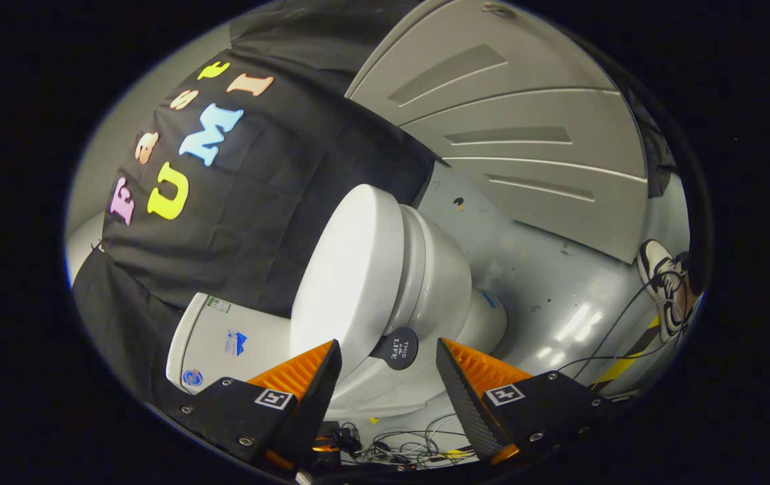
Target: Open the toilet lid.
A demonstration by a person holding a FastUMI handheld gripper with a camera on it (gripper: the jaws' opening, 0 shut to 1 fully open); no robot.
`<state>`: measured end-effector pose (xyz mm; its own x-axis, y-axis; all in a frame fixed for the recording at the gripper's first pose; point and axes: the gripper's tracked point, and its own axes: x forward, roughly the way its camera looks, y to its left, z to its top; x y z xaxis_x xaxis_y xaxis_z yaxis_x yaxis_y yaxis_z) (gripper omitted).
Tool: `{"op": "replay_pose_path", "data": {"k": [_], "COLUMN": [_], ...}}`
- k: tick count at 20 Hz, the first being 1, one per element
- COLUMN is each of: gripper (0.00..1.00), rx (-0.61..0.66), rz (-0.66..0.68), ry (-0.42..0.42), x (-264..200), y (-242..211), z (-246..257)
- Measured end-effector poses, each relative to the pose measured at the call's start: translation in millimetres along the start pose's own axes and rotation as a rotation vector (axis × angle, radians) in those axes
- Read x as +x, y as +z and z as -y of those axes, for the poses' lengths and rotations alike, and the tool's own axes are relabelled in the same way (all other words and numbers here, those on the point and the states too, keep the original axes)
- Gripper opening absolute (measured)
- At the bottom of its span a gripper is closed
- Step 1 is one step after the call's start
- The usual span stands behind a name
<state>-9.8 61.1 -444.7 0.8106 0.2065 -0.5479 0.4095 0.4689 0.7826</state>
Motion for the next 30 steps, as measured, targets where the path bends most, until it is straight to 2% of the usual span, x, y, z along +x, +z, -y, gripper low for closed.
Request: {"op": "replay_pose_path", "data": {"k": [2, 4, 5, 9, 12, 13, 15, 22, 23, 25, 30], "gripper": [0.8, 0.73, 0.65, 0.58, 0.42, 0.31, 0.21, 0.07, 0.0, 0.0, 0.0], "rx": [0.023, 0.07, 0.097, 0.193, 0.208, 0.209, 0.223, 0.196, 0.172, 0.15, 0.186], "rz": [-0.016, -0.024, -0.026, -0.016, -0.01, -0.009, -0.005, 0.025, 0.023, 0.027, 0.031], "ry": [-0.014, 0.007, 0.018, 0.052, 0.033, 0.039, 0.057, 0.086, 0.077, 0.061, 0.056], "x": [8.8, 14.3, 17.5, 33.1, 41.3, 40.3, 40.4, 35.9, 37.3, 35.6, 34.1], "y": [-4.9, -6.3, -6.5, -7.1, -11.4, -12.4, -10.3, -5.1, -7.2, -7.3, -8.9], "z": [9.0, 8.8, 7.9, 2.9, 7.6, 7.9, 8.4, 1.3, 1.3, 1.7, 1.2]}}
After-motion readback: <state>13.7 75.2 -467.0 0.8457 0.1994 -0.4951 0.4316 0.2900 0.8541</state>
